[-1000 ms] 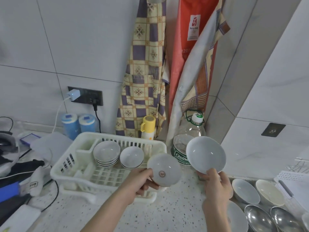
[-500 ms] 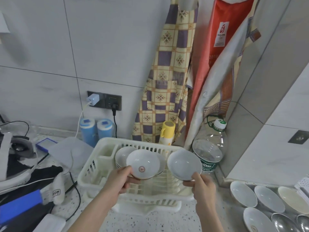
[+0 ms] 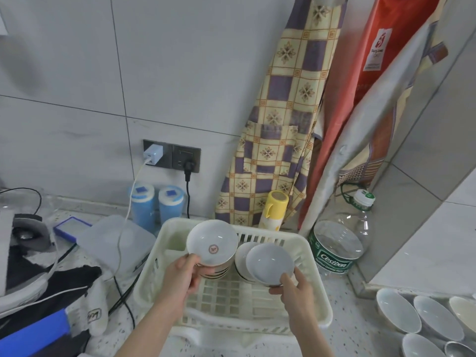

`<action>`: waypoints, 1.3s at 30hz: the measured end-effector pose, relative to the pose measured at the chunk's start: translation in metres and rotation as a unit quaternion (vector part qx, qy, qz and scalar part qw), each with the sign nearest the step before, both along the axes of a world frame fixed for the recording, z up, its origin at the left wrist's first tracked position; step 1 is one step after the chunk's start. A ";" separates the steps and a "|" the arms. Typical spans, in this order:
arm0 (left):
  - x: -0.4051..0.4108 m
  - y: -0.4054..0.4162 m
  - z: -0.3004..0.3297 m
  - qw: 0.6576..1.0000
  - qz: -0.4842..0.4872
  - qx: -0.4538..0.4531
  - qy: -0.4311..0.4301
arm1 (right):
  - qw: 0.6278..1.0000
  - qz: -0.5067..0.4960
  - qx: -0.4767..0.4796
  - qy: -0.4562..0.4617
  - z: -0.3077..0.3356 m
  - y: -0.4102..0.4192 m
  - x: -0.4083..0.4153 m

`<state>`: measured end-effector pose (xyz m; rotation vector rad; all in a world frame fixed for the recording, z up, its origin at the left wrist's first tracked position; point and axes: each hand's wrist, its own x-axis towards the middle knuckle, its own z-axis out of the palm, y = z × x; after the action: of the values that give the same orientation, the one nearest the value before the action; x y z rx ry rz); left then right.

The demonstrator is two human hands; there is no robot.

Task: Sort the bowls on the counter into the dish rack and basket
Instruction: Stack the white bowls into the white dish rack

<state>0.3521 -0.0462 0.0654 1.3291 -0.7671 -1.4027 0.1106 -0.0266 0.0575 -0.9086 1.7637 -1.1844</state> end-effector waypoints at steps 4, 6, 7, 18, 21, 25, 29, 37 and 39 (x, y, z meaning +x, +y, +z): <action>0.000 -0.014 -0.008 1.000 -0.006 0.000 0.027 | 0.999 0.030 0.018 0.001 -0.006 -0.026 0.003; -0.001 -0.020 -0.011 0.999 -0.013 0.005 0.036 | 0.998 0.045 0.033 0.006 -0.012 -0.036 0.005; -0.002 -0.023 -0.012 0.999 -0.016 0.008 0.038 | 0.998 0.051 0.042 0.008 -0.016 -0.040 0.006; -0.013 -0.039 -0.019 0.998 -0.048 0.032 0.023 | 0.994 0.057 0.089 0.007 -0.038 -0.058 0.003; -0.018 -0.043 -0.018 0.998 -0.057 0.034 0.018 | 0.994 0.052 0.101 0.003 -0.040 -0.061 0.002; -0.029 -0.048 -0.015 0.996 -0.075 0.038 0.017 | 0.992 0.053 0.115 -0.010 -0.043 -0.062 0.000; -0.044 -0.052 -0.011 0.995 -0.089 0.045 0.010 | 0.992 0.053 0.113 -0.014 -0.039 -0.059 0.001; -0.075 -0.056 -0.009 0.991 -0.113 0.040 -0.058 | 0.996 -0.039 -0.051 0.067 -0.021 -0.045 0.006; -0.080 -0.054 -0.011 0.988 -0.129 0.042 -0.071 | 0.996 -0.004 -0.069 0.059 -0.019 -0.043 0.009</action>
<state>0.2725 -0.1002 0.0545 1.4456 -1.0149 -1.5687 0.1199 -0.0697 0.0387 -1.0716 1.7975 -1.2937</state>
